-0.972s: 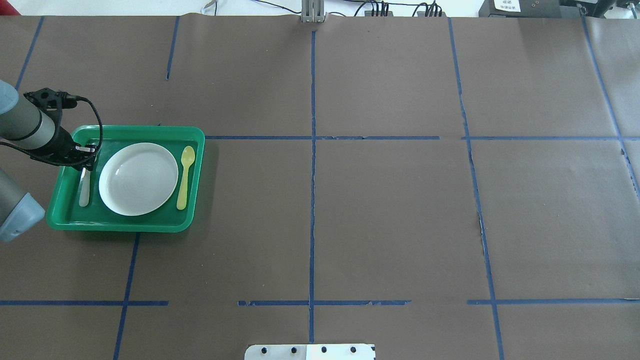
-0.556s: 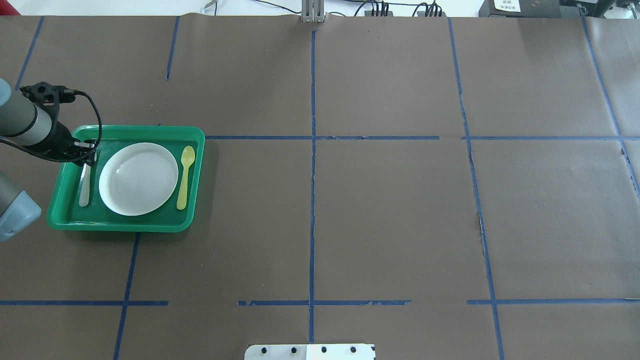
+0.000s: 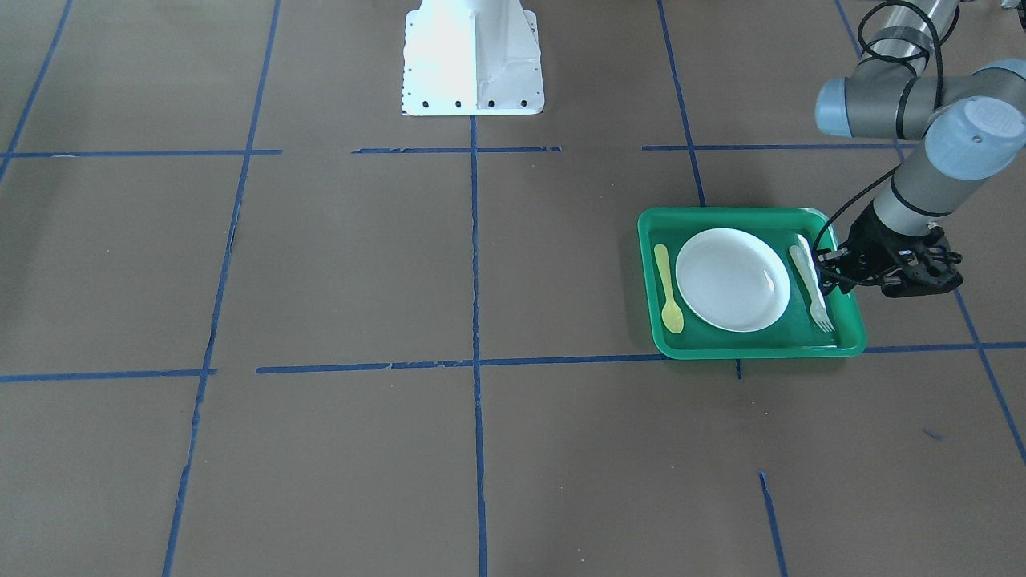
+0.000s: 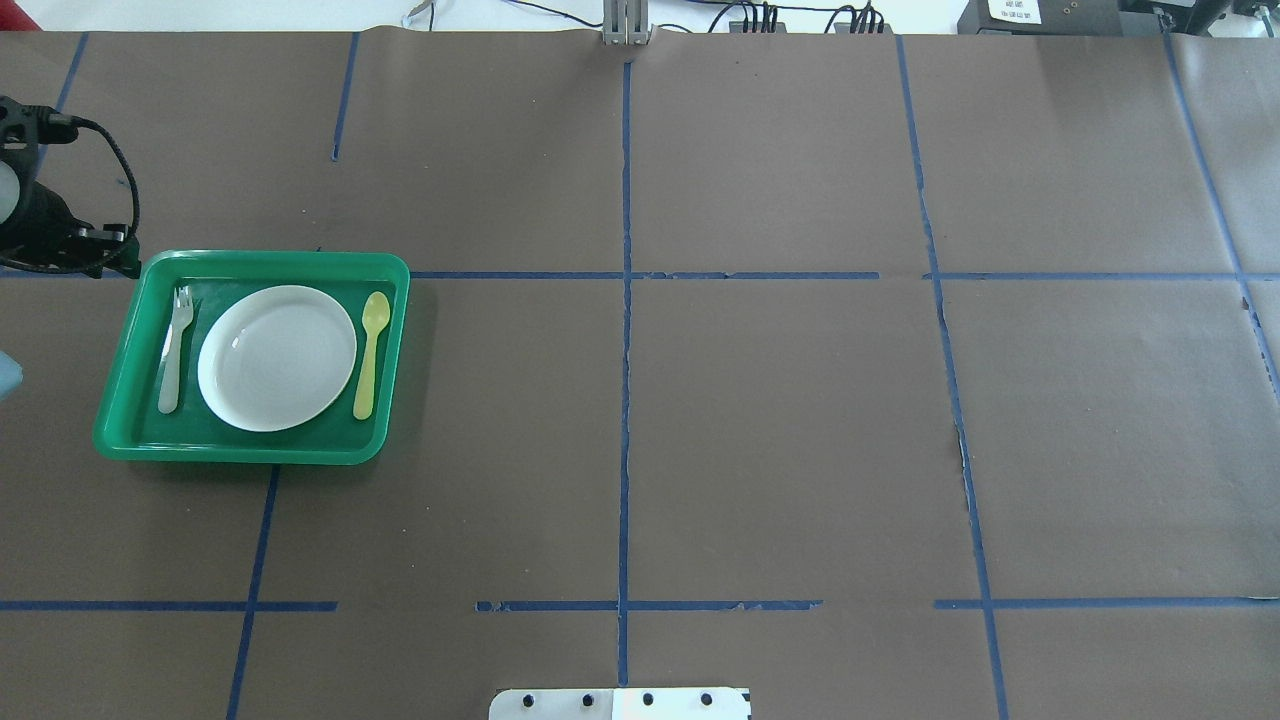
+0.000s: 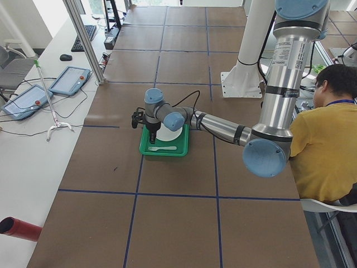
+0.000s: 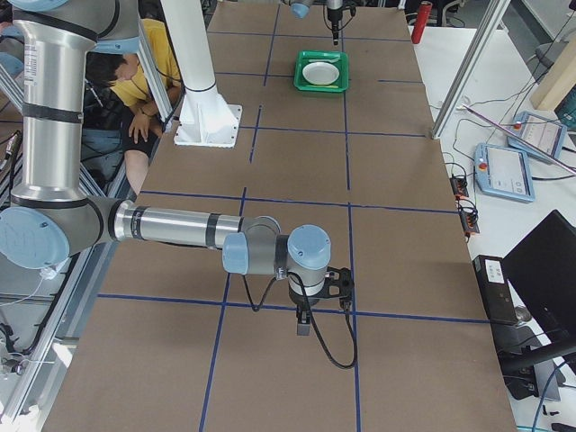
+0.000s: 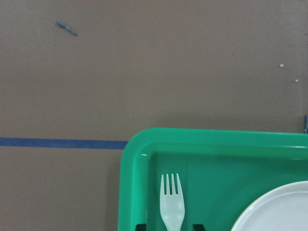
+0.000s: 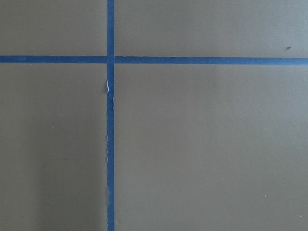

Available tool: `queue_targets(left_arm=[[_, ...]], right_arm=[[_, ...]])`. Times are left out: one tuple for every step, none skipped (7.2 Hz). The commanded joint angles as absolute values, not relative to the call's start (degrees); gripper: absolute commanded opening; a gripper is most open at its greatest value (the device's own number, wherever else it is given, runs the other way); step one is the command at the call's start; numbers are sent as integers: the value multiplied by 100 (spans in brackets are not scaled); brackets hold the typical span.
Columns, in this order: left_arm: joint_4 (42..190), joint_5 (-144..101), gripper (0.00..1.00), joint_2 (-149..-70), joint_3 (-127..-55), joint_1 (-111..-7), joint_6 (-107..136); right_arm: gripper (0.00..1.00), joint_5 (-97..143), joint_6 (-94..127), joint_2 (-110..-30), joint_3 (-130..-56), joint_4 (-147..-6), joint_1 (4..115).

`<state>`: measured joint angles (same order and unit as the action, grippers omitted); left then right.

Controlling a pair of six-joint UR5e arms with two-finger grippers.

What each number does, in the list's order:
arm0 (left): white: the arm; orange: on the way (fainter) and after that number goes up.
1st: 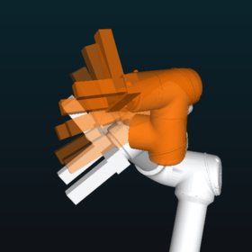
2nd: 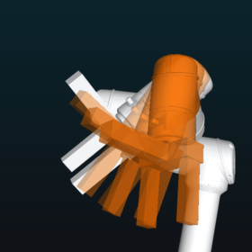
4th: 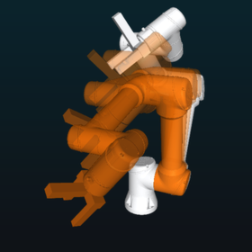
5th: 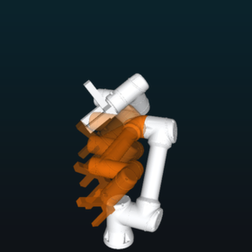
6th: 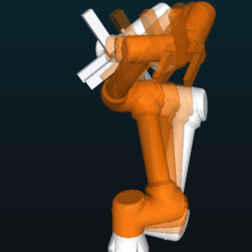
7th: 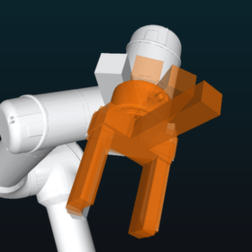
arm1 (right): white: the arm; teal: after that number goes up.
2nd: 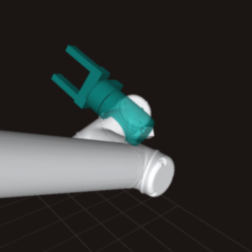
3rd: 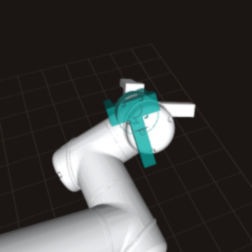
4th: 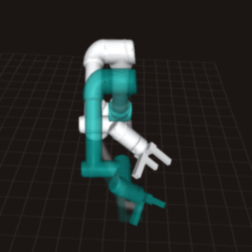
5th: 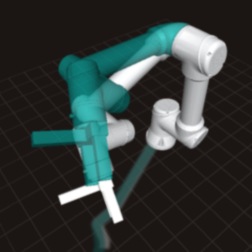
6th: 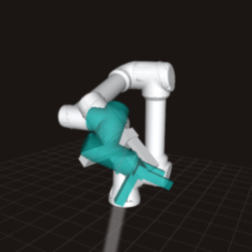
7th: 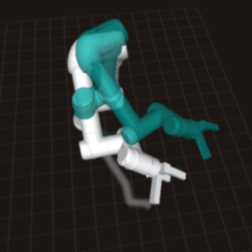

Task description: Place fork

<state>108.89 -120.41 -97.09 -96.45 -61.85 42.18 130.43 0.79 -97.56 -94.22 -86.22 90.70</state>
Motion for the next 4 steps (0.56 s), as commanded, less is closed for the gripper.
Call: queue_targets(left_arm=[[10881,-12120,100,-9379,-9877,-6520,3887],[10820,-12172,100,-9317,-9861,-6870,3232],[10541,-12399,100,-9325,-9827,-7151,2660],[10425,-12436,100,-9316,-9783,-7441,2045]], right_arm=[[100,13043,79,-9756,-9422,-8622,9070],[100,13043,79,-9756,-9422,-8622,9070],[100,13043,79,-9756,-9422,-8622,9070],[100,13043,79,-9756,-9422,-8622,9070]])
